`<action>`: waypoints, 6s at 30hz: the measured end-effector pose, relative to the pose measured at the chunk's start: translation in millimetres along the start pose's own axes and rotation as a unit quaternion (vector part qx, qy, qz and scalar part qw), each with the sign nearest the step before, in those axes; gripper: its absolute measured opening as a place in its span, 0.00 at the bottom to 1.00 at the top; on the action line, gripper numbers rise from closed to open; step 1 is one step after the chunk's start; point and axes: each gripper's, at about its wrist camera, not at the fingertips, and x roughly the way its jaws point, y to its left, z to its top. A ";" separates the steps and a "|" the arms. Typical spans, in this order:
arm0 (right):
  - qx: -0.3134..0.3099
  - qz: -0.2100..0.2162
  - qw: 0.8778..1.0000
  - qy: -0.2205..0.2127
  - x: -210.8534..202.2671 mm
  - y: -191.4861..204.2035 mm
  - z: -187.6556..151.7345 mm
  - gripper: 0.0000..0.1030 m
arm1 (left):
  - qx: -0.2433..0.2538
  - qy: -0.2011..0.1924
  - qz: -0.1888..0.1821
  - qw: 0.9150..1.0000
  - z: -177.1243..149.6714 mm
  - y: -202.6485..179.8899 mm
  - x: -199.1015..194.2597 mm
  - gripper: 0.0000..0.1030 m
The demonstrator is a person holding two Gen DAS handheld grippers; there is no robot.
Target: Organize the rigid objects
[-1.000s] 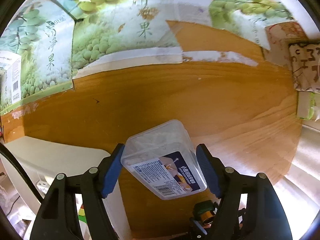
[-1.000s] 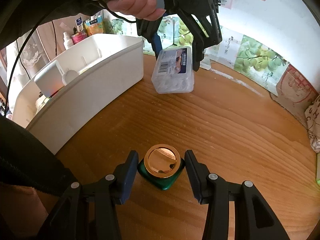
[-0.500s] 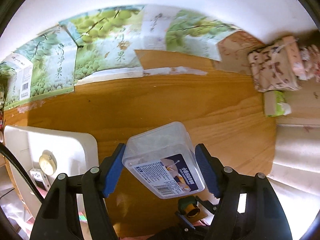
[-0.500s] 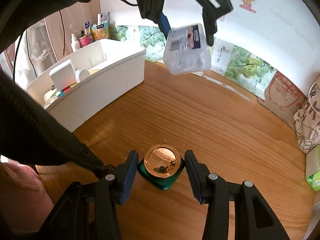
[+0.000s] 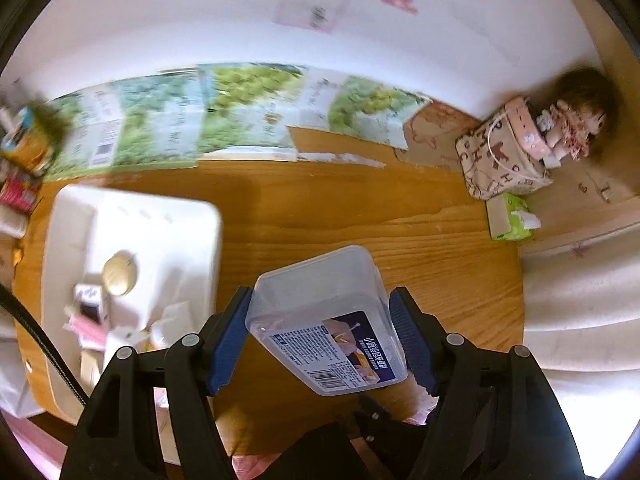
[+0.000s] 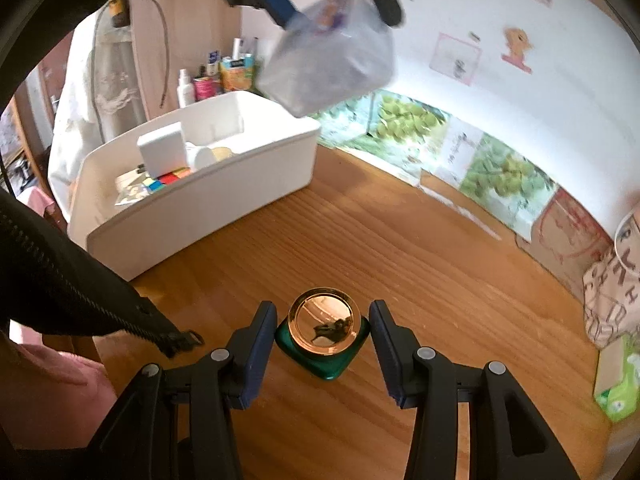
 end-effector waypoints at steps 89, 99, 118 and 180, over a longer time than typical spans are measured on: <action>0.249 -0.007 0.968 0.015 -79.7 55.4 31.5 1.00 | -0.138 -0.243 0.096 0.956 -209.7 90.5 -60.0 0.99; 0.256 -0.022 0.966 -0.002 -90.6 61.4 51.5 1.00 | -0.065 -0.241 0.074 0.966 -195.9 78.9 -70.5 0.99; 0.265 -0.063 0.962 0.022 -59.2 115.1 64.9 1.00 | -0.018 -0.218 0.094 0.971 -198.3 125.5 -62.5 0.99; 0.248 -0.050 0.962 0.100 -17.9 130.4 82.5 0.97 | -0.026 -0.195 0.119 0.973 -185.3 149.5 -53.5 0.99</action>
